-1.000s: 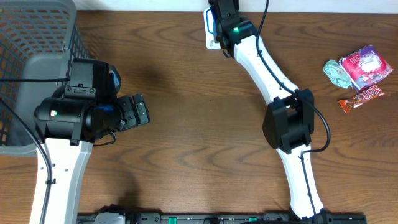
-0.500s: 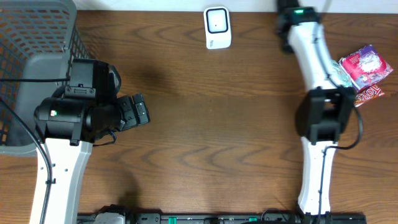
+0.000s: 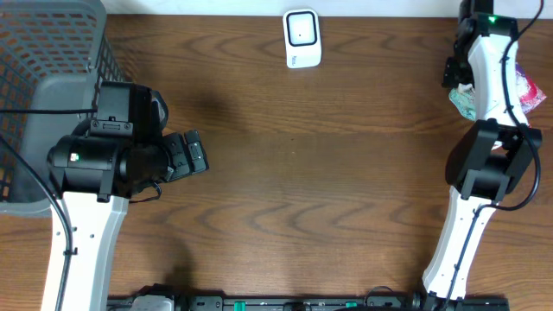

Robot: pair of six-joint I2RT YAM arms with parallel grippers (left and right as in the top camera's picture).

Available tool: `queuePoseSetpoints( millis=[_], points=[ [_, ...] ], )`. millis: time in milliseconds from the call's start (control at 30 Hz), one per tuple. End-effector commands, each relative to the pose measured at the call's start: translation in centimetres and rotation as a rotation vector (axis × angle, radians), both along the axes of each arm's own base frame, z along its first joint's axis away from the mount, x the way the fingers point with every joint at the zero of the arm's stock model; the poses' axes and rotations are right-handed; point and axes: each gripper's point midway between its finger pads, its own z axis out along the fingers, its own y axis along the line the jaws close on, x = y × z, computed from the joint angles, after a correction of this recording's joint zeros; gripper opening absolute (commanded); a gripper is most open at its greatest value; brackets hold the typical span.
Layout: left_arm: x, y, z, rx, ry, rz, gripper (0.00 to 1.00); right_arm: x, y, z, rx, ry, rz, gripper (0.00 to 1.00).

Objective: Scan the item barcode
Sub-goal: 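Carry the orange pack right and drop it on the item pile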

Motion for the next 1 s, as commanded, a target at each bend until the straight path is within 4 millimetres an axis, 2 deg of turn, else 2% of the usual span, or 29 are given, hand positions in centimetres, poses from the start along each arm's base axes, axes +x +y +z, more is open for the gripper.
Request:
queuePoseSetpoints(
  millis=[0, 100, 233, 333, 467, 567, 700, 867, 967],
  points=[
    [-0.1, 0.1, 0.0, 0.005, 0.0, -0.013, 0.98, -0.4, 0.4, 4.4, 0.021, -0.131, -0.08, 0.99],
    [-0.1, 0.1, 0.0, 0.004, 0.0, -0.013, 0.98, -1.1, 0.7, 7.5, 0.032, -0.209, -0.126, 0.99],
    [-0.1, 0.1, 0.0, 0.004, 0.0, -0.013, 0.98, -2.1, 2.5, 12.2, 0.128, -0.327, -0.128, 0.99],
    [-0.1, 0.1, 0.0, 0.004, 0.0, -0.013, 0.98, -3.4, 4.8, 15.8, 0.247, -0.4, -0.093, 0.99],
    [-0.1, 0.1, 0.0, 0.005, 0.0, -0.013, 0.98, -6.4, 8.0, 19.2, 0.391, -0.429, -0.05, 0.99],
    [-0.1, 0.1, 0.0, 0.004, 0.0, -0.013, 0.98, -9.0, 10.1, 21.1, 0.464, -0.423, -0.016, 0.99],
    [-0.1, 0.1, 0.0, 0.004, 0.0, -0.013, 0.98, -11.7, 11.6, 22.9, 0.466, -0.407, 0.034, 0.99],
    [-0.1, 0.1, 0.0, 0.004, 0.0, -0.013, 0.98, -14.7, 13.7, 24.1, 0.471, -0.37, 0.099, 0.99],
    [-0.1, 0.1, 0.0, 0.004, 0.0, -0.013, 0.98, -15.7, 15.3, 24.5, 0.476, -0.356, 0.164, 0.99]
  ],
)
